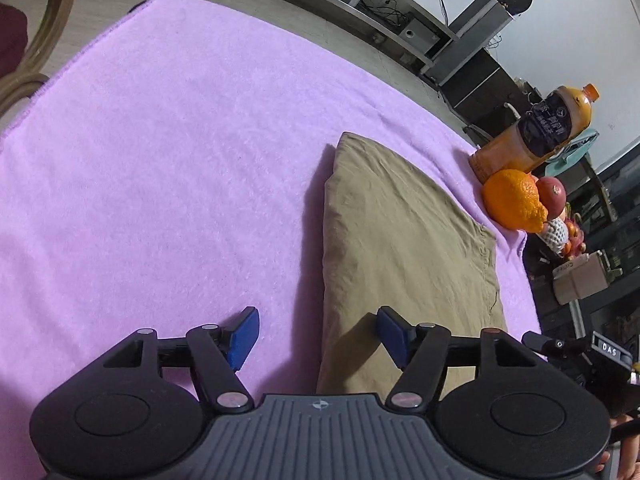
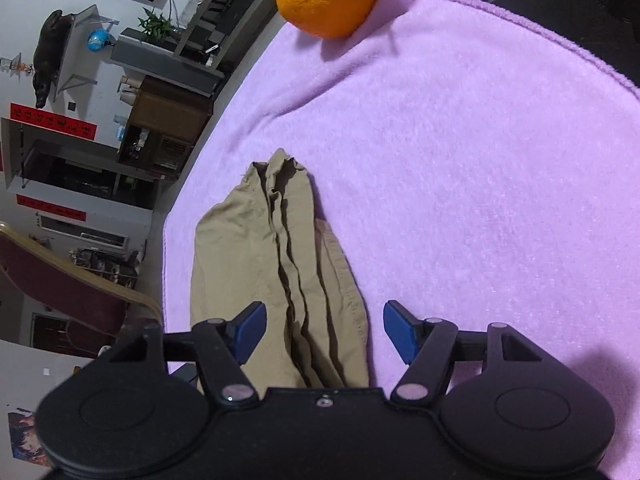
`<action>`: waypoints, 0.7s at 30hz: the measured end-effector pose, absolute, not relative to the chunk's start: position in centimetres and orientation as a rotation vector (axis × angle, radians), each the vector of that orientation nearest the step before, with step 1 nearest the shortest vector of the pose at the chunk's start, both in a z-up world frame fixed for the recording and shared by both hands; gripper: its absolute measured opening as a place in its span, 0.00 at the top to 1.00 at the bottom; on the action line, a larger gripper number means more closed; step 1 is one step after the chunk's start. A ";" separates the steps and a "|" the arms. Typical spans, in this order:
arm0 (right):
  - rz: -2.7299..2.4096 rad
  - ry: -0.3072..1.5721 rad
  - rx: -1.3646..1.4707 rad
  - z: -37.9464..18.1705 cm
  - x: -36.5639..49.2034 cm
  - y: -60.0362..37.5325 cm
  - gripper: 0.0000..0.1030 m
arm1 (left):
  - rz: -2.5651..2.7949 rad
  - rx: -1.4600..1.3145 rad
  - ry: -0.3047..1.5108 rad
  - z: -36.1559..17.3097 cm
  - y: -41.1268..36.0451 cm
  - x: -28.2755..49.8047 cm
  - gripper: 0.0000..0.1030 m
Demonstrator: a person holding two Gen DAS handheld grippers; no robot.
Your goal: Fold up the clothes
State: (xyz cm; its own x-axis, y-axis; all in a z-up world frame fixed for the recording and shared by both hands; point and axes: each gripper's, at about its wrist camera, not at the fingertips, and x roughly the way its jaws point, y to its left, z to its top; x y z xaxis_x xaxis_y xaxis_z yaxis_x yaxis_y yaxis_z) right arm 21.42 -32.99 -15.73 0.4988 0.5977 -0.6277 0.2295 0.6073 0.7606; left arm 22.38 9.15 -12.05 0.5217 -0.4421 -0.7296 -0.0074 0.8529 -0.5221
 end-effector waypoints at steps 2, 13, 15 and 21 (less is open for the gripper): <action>0.317 1.070 0.937 -15.8 21.7 -32.5 0.44 | -0.307 -0.516 0.995 -12.2 9.1 22.7 0.42; 0.373 0.998 0.788 -15.5 23.3 -28.2 0.53 | -0.440 -0.516 0.954 -12.8 5.9 23.4 0.49; 0.327 1.001 0.659 -14.6 22.9 -26.8 0.73 | -0.442 -0.469 0.924 -12.1 5.2 23.0 0.60; 0.323 0.907 0.732 -11.6 19.7 -27.8 0.91 | -0.453 -0.426 0.872 -8.8 4.2 20.8 0.75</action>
